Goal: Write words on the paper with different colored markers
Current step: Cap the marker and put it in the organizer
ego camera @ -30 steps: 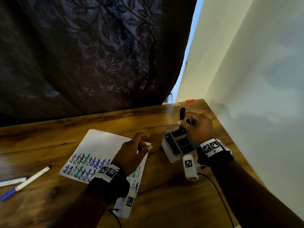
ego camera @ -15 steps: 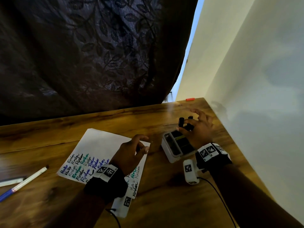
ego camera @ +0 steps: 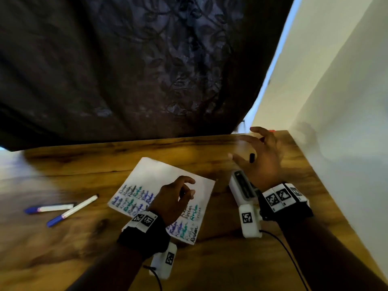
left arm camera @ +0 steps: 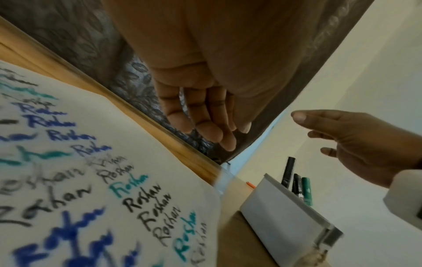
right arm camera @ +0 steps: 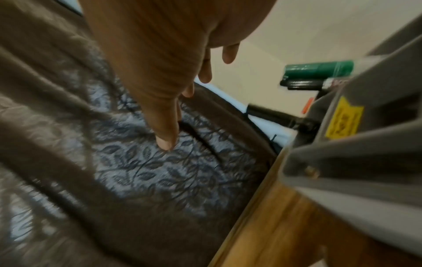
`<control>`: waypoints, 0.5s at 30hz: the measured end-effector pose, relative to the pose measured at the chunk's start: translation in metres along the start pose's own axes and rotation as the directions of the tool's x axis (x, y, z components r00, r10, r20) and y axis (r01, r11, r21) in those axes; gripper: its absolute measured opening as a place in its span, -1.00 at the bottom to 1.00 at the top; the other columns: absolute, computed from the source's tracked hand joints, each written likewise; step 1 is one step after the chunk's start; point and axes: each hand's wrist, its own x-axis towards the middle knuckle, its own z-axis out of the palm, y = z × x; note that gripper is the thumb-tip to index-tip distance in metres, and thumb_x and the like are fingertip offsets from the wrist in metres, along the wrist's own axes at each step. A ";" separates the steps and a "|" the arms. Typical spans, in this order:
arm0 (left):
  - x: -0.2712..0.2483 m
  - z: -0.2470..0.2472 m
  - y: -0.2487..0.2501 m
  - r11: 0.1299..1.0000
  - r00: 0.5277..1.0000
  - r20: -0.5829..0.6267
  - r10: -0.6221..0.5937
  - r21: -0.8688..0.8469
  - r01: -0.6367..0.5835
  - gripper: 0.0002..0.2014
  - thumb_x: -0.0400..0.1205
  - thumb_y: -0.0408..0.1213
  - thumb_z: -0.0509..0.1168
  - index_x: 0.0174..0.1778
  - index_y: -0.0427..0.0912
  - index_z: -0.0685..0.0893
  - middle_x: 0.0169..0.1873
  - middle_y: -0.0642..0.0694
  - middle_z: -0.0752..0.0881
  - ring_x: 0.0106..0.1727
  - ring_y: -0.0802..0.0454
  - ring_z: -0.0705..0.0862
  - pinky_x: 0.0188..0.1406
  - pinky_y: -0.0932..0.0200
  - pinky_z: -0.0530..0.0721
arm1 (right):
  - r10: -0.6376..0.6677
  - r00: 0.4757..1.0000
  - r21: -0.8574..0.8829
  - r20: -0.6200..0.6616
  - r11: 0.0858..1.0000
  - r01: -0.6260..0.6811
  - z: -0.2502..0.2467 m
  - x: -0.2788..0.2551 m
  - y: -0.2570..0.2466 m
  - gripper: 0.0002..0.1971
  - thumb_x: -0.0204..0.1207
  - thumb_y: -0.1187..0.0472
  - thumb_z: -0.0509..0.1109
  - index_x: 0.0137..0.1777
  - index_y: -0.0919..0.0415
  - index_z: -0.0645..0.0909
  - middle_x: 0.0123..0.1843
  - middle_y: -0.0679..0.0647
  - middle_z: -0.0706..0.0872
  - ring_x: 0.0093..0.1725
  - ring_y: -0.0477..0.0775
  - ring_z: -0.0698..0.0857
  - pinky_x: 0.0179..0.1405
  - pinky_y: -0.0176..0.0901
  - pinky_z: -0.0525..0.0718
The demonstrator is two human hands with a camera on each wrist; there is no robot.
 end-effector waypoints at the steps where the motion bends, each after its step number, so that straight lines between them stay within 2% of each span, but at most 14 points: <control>1: -0.005 -0.006 -0.005 1.000 1.000 -0.017 -0.015 -0.002 0.014 -0.79 0.70 0.01 0.20 0.25 0.23 0.48 -0.17 0.19 0.77 -0.11 0.35 0.69 -0.16 0.46 0.57 | -0.045 0.999 0.043 -0.017 0.998 0.046 0.007 0.000 -0.011 -0.52 0.28 -0.30 0.51 0.19 -0.21 0.64 0.48 -0.11 0.42 0.43 0.08 0.43 0.27 0.30 0.54; 3: -0.018 -0.021 -0.023 0.998 0.995 -0.074 -0.064 0.006 0.065 -0.80 0.70 -0.04 0.23 0.23 0.21 0.51 -0.18 0.20 0.77 -0.12 0.38 0.68 -0.19 0.53 0.53 | -0.123 0.992 0.108 0.004 0.987 0.122 0.027 -0.002 -0.039 -0.54 0.28 -0.23 0.56 0.16 -0.11 0.70 0.46 -0.05 0.46 0.42 -0.02 0.42 0.36 0.21 0.49; 5: -0.031 -0.034 -0.042 0.991 0.985 -0.131 -0.109 0.058 0.117 -0.80 0.69 -0.09 0.25 0.22 0.16 0.54 -0.18 0.18 0.77 -0.16 0.34 0.68 -0.20 0.42 0.58 | -0.183 0.981 0.091 0.060 0.980 0.177 0.046 -0.008 -0.062 -0.56 0.30 -0.21 0.56 0.15 -0.09 0.70 0.45 -0.05 0.47 0.43 0.04 0.45 0.38 0.19 0.42; 7: -0.044 -0.048 -0.066 0.981 0.968 -0.194 -0.160 0.079 0.178 -0.80 0.68 -0.15 0.26 0.21 0.13 0.56 -0.18 0.14 0.77 -0.18 0.26 0.70 -0.21 0.30 0.61 | -0.218 0.963 0.085 0.157 0.975 0.207 0.067 -0.018 -0.084 -0.58 0.34 -0.25 0.47 0.16 -0.12 0.68 0.45 -0.10 0.46 0.43 0.08 0.47 0.36 0.20 0.43; 10: -0.068 -0.076 -0.105 0.946 0.913 -0.271 -0.304 0.029 0.324 -0.81 0.66 -0.20 0.28 0.17 0.09 0.58 -0.15 0.08 0.73 -0.19 0.17 0.67 -0.21 0.25 0.55 | -0.261 0.915 0.125 0.307 0.964 0.233 0.104 -0.032 -0.116 -0.62 0.40 -0.29 0.39 0.15 -0.17 0.67 0.41 -0.15 0.49 0.41 0.05 0.47 0.34 0.17 0.41; 12: -0.083 -0.094 -0.134 0.917 0.873 -0.317 -0.371 0.025 0.399 -0.72 0.59 -0.26 0.35 0.21 0.05 0.61 0.00 0.04 0.73 -0.05 0.06 0.70 -0.08 0.15 0.62 | -0.309 0.871 0.175 0.383 0.950 0.260 0.128 -0.041 -0.135 -0.65 0.40 -0.25 0.41 0.14 -0.17 0.68 0.38 -0.15 0.52 0.39 0.07 0.47 0.33 0.11 0.39; 14: -0.099 -0.109 -0.158 0.904 0.845 -0.340 -0.413 -0.042 0.425 -0.49 0.48 -0.34 0.41 0.36 0.06 0.57 0.23 0.03 0.68 0.16 0.00 0.69 0.12 0.01 0.68 | -0.345 0.831 0.207 0.436 0.937 0.280 0.146 -0.049 -0.148 -0.69 0.40 -0.21 0.46 0.11 -0.19 0.68 0.33 -0.17 0.54 0.36 0.06 0.47 0.30 0.14 0.43; 15: -0.106 -0.115 -0.169 0.891 0.820 -0.370 -0.437 -0.053 0.451 -0.46 0.48 -0.36 0.40 0.39 0.07 0.56 0.28 0.00 0.65 0.20 -0.04 0.67 0.19 -0.07 0.67 | -0.349 0.817 0.209 0.458 0.936 0.282 0.153 -0.052 -0.152 -0.72 0.40 -0.20 0.47 0.08 -0.20 0.68 0.31 -0.20 0.54 0.36 0.03 0.47 0.28 0.15 0.44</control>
